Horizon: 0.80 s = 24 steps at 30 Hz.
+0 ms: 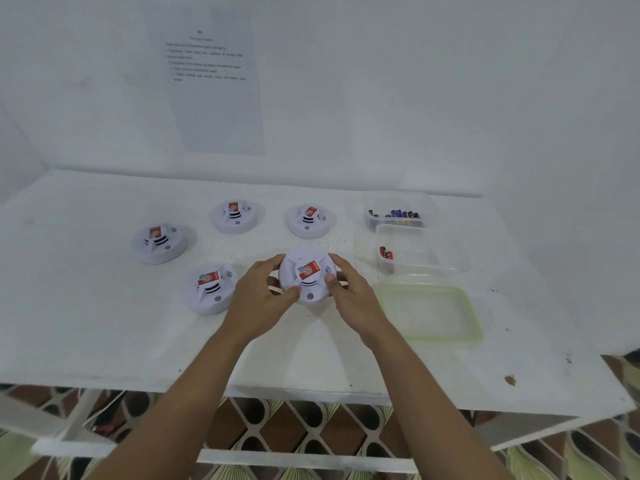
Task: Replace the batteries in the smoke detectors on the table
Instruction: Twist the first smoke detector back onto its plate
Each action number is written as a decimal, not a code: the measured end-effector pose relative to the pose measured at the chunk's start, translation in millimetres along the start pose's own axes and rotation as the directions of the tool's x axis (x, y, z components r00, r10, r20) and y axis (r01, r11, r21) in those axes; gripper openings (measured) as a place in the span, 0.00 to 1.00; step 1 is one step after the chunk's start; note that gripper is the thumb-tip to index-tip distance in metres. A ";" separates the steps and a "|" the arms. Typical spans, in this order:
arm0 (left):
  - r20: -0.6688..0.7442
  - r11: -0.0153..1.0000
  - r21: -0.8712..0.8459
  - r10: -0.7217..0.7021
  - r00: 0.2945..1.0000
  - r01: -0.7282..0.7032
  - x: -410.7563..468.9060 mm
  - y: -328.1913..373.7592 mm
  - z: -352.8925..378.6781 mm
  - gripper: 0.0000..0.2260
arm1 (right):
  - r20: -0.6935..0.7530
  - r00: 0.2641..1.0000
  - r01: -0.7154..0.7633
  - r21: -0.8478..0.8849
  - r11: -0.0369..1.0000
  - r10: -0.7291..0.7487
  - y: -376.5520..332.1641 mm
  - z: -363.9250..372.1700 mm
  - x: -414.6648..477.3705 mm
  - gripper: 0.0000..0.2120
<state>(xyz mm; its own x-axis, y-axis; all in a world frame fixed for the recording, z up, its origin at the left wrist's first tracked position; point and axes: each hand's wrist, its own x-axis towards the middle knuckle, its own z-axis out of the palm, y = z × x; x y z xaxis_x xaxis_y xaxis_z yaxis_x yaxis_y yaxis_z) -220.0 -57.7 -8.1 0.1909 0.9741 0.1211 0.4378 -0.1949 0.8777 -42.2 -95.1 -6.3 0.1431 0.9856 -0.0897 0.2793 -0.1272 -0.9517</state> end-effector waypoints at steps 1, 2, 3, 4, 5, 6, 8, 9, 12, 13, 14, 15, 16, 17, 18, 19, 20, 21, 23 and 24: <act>-0.001 1.000 0.005 -0.003 1.000 0.003 0.1 -1.3 0.6 0.25 | 0.000 1.000 0.000 -0.004 1.000 0.000 0.4 0.0 0.3 0.17; -0.001 1.000 0.009 -0.005 1.000 0.005 -0.1 -2.2 1.2 0.25 | 0.000 1.000 0.000 -0.007 1.000 0.000 0.6 -0.2 0.3 0.17; -0.001 1.000 0.013 -0.006 1.000 0.006 -0.3 -2.9 1.9 0.25 | 0.000 1.000 -0.001 -0.011 1.000 0.001 1.1 -0.1 0.6 0.17; 0.000 1.000 0.015 -0.004 1.000 0.004 -0.4 -3.1 2.4 0.25 | -0.001 1.000 -0.004 -0.016 1.000 0.004 1.3 0.0 0.9 0.16; 0.000 1.000 0.016 -0.004 1.000 0.004 -0.3 -3.3 3.0 0.25 | -0.002 1.000 -0.008 -0.022 1.000 0.008 1.8 0.2 1.4 0.16; 0.002 1.000 0.022 -0.005 1.000 0.005 -0.2 -3.1 3.2 0.24 | -0.001 1.000 -0.007 -0.029 1.000 0.007 1.9 0.3 2.0 0.16; 0.005 0.999 0.039 -0.011 1.000 0.010 -0.4 -1.9 3.2 0.23 | -0.001 1.000 0.002 -0.046 0.999 -0.002 1.5 0.5 3.3 0.16; 0.005 0.999 0.045 -0.012 1.000 0.012 -0.5 -1.3 3.3 0.23 | -0.004 1.000 0.003 -0.055 0.998 -0.003 1.1 0.5 4.1 0.16; 0.008 0.998 0.064 -0.012 1.000 0.012 -0.4 -0.2 4.4 0.22 | -0.003 1.000 0.016 -0.084 0.996 -0.016 -0.1 0.0 5.8 0.16; 0.009 0.998 0.064 -0.014 1.000 0.013 -0.5 0.1 5.0 0.22 | -0.005 1.000 0.020 -0.095 0.995 -0.020 0.2 -0.1 6.9 0.15; 0.009 0.998 0.063 -0.016 1.000 0.015 -0.3 0.1 5.6 0.21 | -0.005 1.000 0.022 -0.107 0.994 -0.022 0.6 -0.1 8.1 0.15; 0.011 0.998 0.064 -0.016 1.000 0.016 0.4 -0.2 6.3 0.21 | -0.005 1.000 0.023 -0.122 0.992 -0.024 1.9 0.3 10.1 0.15; 0.015 0.997 0.073 -0.015 1.000 0.013 0.9 -0.5 6.9 0.20 | -0.006 1.000 0.026 -0.141 0.990 -0.028 3.8 0.8 12.3 0.15; 0.020 0.996 0.089 -0.010 1.000 0.009 1.5 -0.8 8.1 0.19 | -0.009 1.000 0.023 -0.160 0.987 -0.025 6.2 1.2 14.9 0.16; 0.024 0.994 0.107 -0.006 1.000 0.004 2.0 -1.5 9.5 0.18 | -0.011 1.000 0.016 -0.177 0.984 -0.019 8.6 1.3 17.3 0.16; 0.028 0.993 0.119 -0.004 1.000 0.000 2.8 -2.4 11.1 0.17 | -0.013 1.000 0.004 -0.188 0.982 -0.007 11.2 1.1 19.9 0.16; 0.032 0.992 0.125 -0.003 0.999 -0.001 3.9 -3.9 12.6 0.16 | -0.011 1.000 -0.005 -0.192 0.981 0.003 12.7 0.7 21.6 0.16; 0.034 0.992 0.129 -0.002 0.999 -0.002 5.1 -5.3 14.0 0.15 | -0.011 1.000 -0.008 -0.194 0.981 0.006 14.1 0.3 23.4 0.16; 0.035 0.990 0.144 -0.003 0.999 -0.002 7.3 -7.0 15.5 0.14 | -0.012 1.000 -0.005 -0.197 0.980 0.002 15.5 -0.5 26.2 0.16; 0.033 0.989 0.149 -0.003 0.999 -0.002 8.4 -7.0 15.7 0.14 | -0.014 1.000 -0.004 -0.198 0.980 0.001 16.0 -0.7 27.8 0.16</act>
<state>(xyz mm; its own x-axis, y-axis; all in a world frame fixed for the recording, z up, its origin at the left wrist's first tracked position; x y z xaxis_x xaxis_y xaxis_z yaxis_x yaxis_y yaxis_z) -207.7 -49.9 -20.5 0.2185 0.9704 0.1033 0.5634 -0.2119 0.7986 -33.2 -69.8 -23.8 0.1566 0.9838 -0.0868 0.4612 -0.1506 -0.8744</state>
